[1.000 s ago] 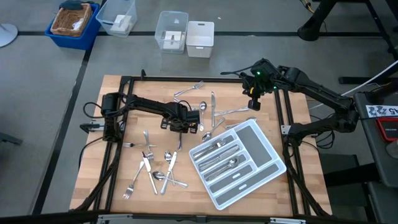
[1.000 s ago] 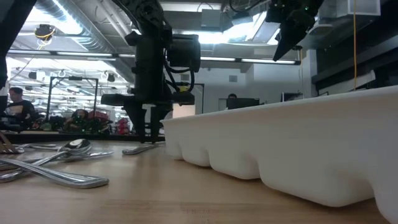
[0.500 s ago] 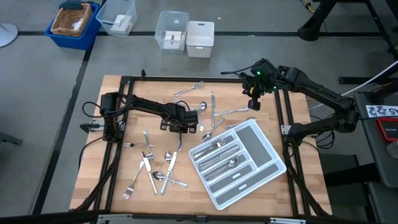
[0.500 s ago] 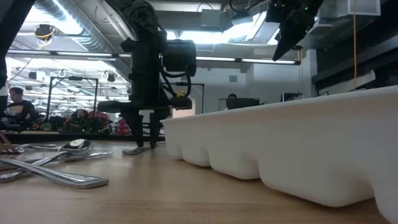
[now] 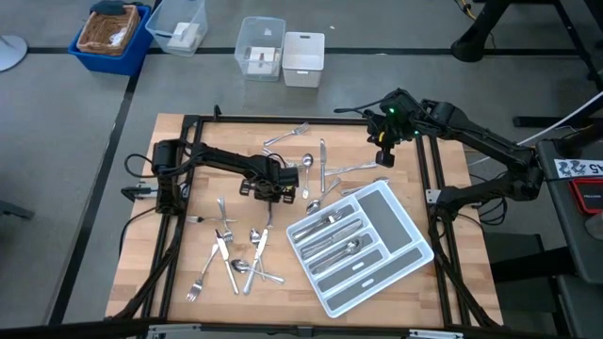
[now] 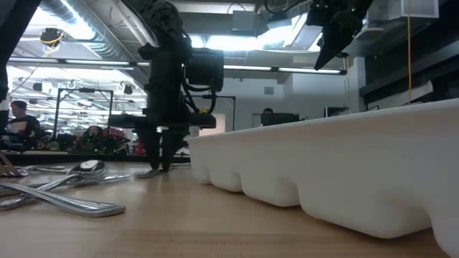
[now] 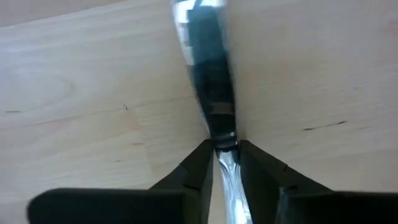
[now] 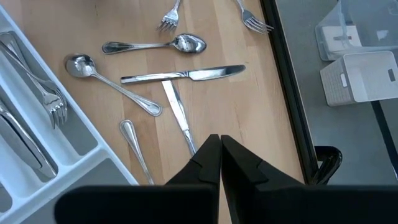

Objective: Sort silverware
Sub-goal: Put the silver table knife into the silverware tray

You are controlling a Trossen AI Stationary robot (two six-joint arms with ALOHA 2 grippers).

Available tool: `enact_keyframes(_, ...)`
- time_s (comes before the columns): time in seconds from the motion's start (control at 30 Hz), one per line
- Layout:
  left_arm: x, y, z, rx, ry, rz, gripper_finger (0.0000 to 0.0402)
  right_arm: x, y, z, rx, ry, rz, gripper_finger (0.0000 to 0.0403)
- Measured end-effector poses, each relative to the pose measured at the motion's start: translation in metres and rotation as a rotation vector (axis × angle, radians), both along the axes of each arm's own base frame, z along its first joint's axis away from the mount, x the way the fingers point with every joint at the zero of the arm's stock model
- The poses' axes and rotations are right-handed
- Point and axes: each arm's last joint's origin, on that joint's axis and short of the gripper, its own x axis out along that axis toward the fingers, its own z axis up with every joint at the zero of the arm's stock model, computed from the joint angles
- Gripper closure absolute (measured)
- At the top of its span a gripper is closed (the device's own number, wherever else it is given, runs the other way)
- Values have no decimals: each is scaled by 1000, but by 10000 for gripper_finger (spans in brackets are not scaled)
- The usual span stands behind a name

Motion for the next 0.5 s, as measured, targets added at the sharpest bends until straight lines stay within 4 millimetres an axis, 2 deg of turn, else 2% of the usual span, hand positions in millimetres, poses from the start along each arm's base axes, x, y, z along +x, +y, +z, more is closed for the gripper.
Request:
enact_keyframes(0.2,1,0,0,1,-12,0,375,0,0,0,0,0,0,388)
enact_keyframes(0.5,2,0,0,3,-25,1,369,0,0,0,1,2,0,388)
